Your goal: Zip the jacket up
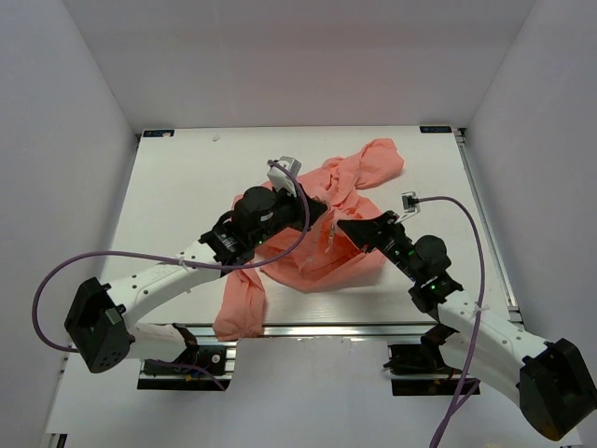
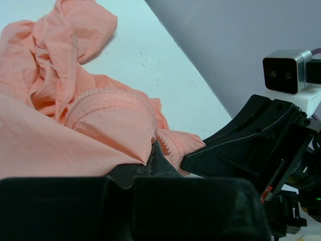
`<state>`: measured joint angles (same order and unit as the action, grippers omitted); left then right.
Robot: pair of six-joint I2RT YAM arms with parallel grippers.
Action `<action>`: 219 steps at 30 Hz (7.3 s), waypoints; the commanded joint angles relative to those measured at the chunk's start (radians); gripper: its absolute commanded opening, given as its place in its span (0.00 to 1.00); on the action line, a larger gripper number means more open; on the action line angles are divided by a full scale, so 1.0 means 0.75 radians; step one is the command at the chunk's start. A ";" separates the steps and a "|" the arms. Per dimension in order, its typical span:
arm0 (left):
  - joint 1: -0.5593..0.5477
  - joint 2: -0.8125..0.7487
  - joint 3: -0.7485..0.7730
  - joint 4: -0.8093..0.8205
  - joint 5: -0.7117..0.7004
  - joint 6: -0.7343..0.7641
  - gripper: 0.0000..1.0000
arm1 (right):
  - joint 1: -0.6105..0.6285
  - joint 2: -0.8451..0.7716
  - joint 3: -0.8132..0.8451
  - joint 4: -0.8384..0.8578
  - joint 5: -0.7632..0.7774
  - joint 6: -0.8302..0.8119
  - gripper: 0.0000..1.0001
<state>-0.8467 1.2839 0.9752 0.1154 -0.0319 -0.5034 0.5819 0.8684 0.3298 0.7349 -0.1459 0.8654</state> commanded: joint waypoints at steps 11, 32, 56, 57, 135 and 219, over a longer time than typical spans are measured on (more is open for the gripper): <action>0.024 -0.065 -0.030 0.104 0.161 -0.053 0.00 | -0.009 0.077 -0.004 0.310 0.031 0.039 0.00; 0.022 -0.086 -0.053 0.118 0.137 -0.073 0.00 | -0.009 0.067 0.002 0.270 0.070 0.049 0.00; 0.024 -0.059 -0.083 0.206 0.167 -0.118 0.00 | -0.009 0.059 -0.012 0.292 0.055 0.061 0.00; 0.022 -0.057 -0.083 0.206 0.171 -0.118 0.00 | -0.009 0.059 -0.014 0.290 0.060 0.061 0.00; 0.074 -0.159 -0.284 0.791 0.294 -0.221 0.00 | -0.082 0.227 -0.023 0.998 -0.096 0.259 0.00; 0.182 -0.133 -0.355 0.951 0.288 -0.333 0.00 | -0.123 0.444 0.276 1.536 -0.325 0.194 0.00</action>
<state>-0.7155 1.1900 0.7128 0.7944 0.1802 -0.7418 0.4919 1.2125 0.4980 1.2827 -0.3859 1.0142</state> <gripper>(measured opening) 0.009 0.012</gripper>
